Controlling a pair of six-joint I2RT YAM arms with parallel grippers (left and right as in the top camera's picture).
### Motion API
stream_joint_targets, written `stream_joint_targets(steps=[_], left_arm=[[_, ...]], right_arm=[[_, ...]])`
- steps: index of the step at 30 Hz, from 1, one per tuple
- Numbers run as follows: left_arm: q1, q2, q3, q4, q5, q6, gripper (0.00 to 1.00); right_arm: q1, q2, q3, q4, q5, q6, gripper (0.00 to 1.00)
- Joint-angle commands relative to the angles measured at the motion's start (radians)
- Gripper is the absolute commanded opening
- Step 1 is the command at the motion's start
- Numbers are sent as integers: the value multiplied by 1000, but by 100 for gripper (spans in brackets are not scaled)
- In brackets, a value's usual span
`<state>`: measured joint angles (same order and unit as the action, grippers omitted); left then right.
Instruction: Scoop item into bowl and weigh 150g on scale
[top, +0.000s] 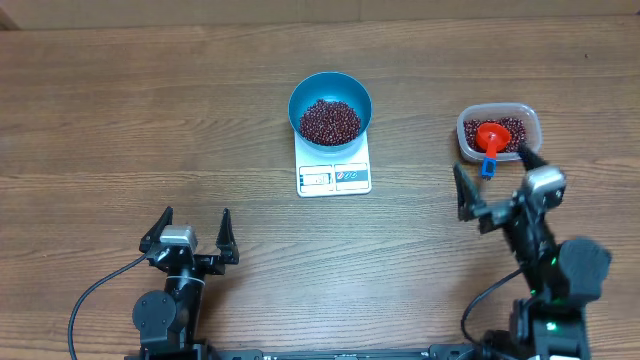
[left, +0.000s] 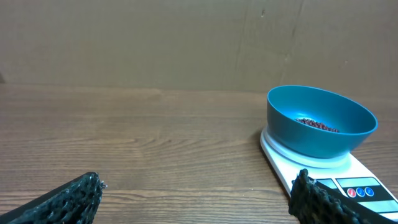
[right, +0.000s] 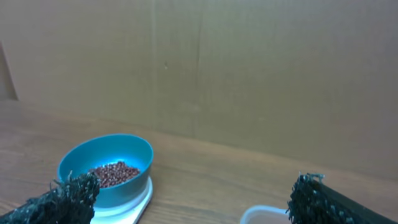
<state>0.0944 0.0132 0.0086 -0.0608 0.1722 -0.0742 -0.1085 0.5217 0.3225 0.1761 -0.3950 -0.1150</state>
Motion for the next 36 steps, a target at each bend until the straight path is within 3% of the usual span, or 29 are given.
stream_joint_targets(steps=[1, 15, 24, 36], left_arm=[[10, -9, -4, -2, 3, 18, 100], [10, -9, -4, -2, 3, 18, 100], [10, -9, -4, -2, 3, 18, 100], [10, -9, -4, -2, 3, 18, 100]], right_arm=[[8, -68, -98, 61, -10, 36, 100], [8, -307, -316, 102, 66, 35, 100], [18, -520, -315, -180, 170, 36, 100], [75, -519, -315, -229, 336, 123, 100]])
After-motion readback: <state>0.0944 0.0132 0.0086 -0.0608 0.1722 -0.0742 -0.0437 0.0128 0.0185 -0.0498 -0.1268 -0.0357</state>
